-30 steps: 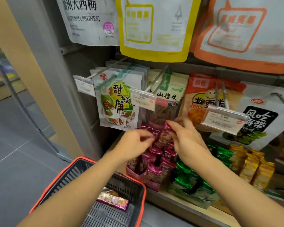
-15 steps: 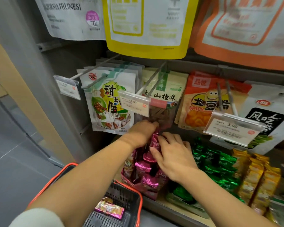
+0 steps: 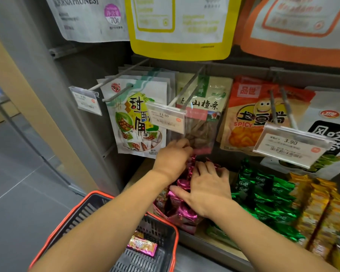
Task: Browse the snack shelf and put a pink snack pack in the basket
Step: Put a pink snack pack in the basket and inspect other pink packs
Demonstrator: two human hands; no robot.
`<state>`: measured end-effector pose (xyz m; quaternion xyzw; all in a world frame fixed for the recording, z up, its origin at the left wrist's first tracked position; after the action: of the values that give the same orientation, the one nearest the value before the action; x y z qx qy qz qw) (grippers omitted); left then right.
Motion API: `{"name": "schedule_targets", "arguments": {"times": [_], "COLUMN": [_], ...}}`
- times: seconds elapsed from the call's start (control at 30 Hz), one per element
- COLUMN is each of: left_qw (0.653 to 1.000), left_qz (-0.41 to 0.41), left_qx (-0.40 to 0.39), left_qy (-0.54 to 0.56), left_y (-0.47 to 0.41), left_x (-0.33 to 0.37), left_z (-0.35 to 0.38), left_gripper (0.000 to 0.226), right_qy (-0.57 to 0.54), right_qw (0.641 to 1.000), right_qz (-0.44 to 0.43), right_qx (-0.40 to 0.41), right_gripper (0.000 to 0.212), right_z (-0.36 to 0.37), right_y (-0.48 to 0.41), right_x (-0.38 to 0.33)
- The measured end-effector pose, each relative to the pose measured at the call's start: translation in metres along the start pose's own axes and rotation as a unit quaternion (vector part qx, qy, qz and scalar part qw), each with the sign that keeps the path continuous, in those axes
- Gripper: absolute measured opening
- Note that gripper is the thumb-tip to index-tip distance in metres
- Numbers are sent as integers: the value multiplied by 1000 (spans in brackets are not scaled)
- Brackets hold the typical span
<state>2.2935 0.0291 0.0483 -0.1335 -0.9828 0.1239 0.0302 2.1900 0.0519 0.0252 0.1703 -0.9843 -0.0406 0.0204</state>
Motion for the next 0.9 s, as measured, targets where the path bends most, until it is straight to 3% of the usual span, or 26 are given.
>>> {"name": "schedule_targets", "arguments": {"times": [0.17,0.23,0.37,0.5,0.57,0.7,0.9], "left_qw": [999,999,993,984,989,997,991], "left_qz": [-10,-11,-8,-17,-17,-26,49], "left_qx": [33,20,-92,-143,-114,37,122], "left_qy": [29,48,79,104,95,63,15], "left_y": [11,14,12,8,5,1,63], "left_x": [6,5,0,-2,-3,0,32], "left_z": [-10,-9,3,7,-2,-38,-78], "left_gripper": [25,23,14,28,38,52,53], "right_qy": [11,1,-19,-20,-10,-7,-33], "right_qw": [1000,1000,1000,1000,1000,1000,998], "right_qz": [7,6,16,11,13,23,47], "right_qx": [26,25,4,8,20,5,-12], "right_gripper": [67,63,61,61,60,59,72], "right_z": [-2,-2,1,-1,-4,-2,0], "right_y": [-4,-7,-9,-6,-6,-10,-17], "right_x": [-16,-18,-13,-8,-5,2,2]}}
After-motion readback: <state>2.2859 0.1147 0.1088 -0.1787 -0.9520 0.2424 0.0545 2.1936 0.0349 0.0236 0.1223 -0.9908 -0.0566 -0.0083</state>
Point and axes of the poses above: each hand's wrist, its own y-axis away from the middle knuckle, its own z-axis out of the palm, x = y × z, the point moved 6 cm from there along -y, towards the middle knuckle, and after that the axes turned 15 degrees about z, right-handed, at the moved point
